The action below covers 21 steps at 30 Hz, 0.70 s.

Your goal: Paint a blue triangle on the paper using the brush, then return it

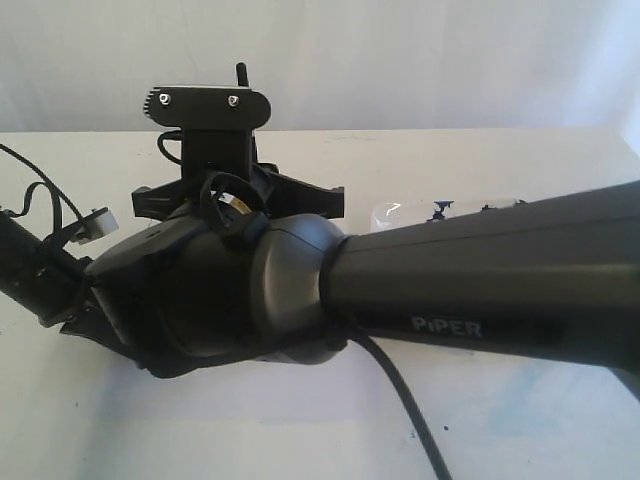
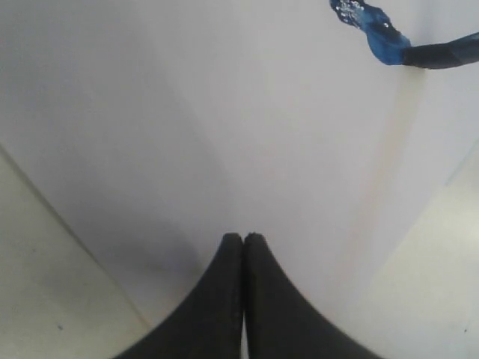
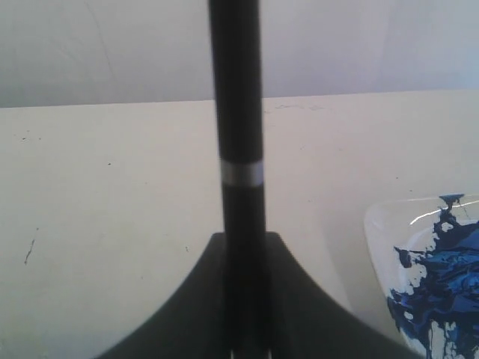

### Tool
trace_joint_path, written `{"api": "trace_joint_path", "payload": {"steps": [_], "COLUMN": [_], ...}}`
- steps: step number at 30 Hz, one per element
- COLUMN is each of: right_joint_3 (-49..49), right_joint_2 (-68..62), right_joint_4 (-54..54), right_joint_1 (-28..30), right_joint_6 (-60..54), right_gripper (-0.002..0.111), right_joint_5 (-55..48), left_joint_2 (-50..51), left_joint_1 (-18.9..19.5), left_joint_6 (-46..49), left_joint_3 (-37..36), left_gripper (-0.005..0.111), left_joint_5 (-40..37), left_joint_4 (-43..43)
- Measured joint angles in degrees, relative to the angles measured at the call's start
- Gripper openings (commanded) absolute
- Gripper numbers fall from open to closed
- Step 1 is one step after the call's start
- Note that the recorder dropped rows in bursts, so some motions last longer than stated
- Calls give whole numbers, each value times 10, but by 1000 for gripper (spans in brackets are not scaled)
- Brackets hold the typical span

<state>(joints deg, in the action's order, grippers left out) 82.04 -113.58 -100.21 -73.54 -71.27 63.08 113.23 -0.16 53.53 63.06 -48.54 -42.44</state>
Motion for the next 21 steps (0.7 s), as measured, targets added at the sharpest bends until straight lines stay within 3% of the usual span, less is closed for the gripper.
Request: {"api": "trace_joint_path", "payload": {"steps": [21], "right_joint_3": [0], "right_joint_2": [0], "right_joint_4": [-1], "right_joint_1": [-20], "right_joint_6": [-13], "right_gripper": [0], "right_joint_5": [39], "left_joint_2": [0], "left_joint_1": [0], "left_joint_6": [1], "left_joint_3": [0], "left_gripper": [0], "left_joint_5": [-9], "left_joint_4": [0]}}
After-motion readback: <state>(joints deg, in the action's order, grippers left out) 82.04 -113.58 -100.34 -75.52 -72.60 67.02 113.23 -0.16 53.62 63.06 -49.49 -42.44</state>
